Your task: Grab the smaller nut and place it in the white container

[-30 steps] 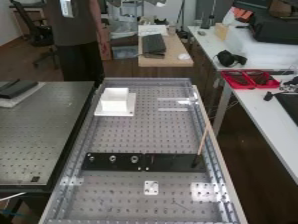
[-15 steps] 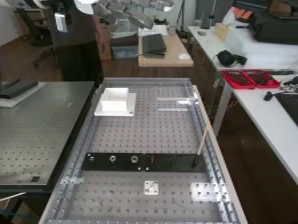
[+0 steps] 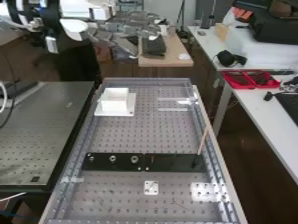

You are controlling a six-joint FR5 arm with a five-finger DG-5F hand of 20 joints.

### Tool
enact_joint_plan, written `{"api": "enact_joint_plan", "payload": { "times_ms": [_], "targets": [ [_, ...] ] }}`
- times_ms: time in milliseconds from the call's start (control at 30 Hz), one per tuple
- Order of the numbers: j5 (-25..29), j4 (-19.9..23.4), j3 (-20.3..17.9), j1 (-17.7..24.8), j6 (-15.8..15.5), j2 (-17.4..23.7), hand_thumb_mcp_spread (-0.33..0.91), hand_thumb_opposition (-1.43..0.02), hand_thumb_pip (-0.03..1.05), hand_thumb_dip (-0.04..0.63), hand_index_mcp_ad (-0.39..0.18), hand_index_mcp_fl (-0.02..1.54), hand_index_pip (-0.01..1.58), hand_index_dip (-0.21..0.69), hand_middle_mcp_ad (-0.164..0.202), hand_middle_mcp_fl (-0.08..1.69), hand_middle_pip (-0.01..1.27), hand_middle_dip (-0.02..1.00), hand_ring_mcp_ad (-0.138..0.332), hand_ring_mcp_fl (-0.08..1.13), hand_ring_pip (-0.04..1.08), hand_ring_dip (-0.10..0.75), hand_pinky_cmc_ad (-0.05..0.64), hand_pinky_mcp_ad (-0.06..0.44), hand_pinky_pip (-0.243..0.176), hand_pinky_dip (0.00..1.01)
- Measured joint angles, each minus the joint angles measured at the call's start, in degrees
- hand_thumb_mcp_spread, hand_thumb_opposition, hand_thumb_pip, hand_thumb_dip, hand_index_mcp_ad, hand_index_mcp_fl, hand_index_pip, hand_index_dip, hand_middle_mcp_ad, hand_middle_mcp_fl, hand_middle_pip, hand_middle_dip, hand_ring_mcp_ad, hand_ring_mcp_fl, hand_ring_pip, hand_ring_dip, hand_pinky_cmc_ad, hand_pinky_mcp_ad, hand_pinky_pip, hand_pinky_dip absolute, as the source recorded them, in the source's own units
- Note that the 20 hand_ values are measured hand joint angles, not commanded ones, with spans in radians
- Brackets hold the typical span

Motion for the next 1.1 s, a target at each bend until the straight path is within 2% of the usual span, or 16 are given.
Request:
{"api": "enact_joint_plan", "payload": {
  "times_ms": [300,400,633,867,1100],
  "targets": [
    [-3.61,2.57,-4.10,-3.72,-0.68,0.77,0.32,-0.69,0.40,0.075,-0.089,0.02,0.08,0.063,0.075,0.01,0.14,0.20,0.175,0.00,0.08,0.087,0.435,0.330,-0.096,0.46],
    [-5.07,3.31,-5.32,-5.14,-0.87,0.80,0.32,-0.70,0.45,0.080,-0.087,0.02,0.08,0.063,0.075,0.01,0.14,0.20,0.173,0.00,0.08,0.087,0.435,0.330,-0.096,0.46],
    [-8.78,6.21,-8.67,-8.78,-1.20,0.75,0.33,-0.71,0.45,0.093,-0.087,0.04,0.10,0.063,0.077,0.01,0.14,0.20,0.176,0.00,0.08,0.087,0.435,0.330,-0.096,0.46],
    [-9.66,9.59,-11.97,-9.98,-0.69,0.55,0.35,-0.71,0.48,0.108,-0.103,0.04,0.21,0.063,0.077,0.01,0.14,0.20,0.176,0.00,0.08,0.087,0.435,0.330,-0.096,0.46],
    [-7.93,12.49,-14.90,-9.97,-0.11,0.85,0.36,-0.73,0.48,0.108,-0.106,0.04,0.37,0.063,0.075,0.01,0.14,0.20,0.176,0.00,0.08,0.087,0.435,0.330,-0.096,0.46]
  ]
}}
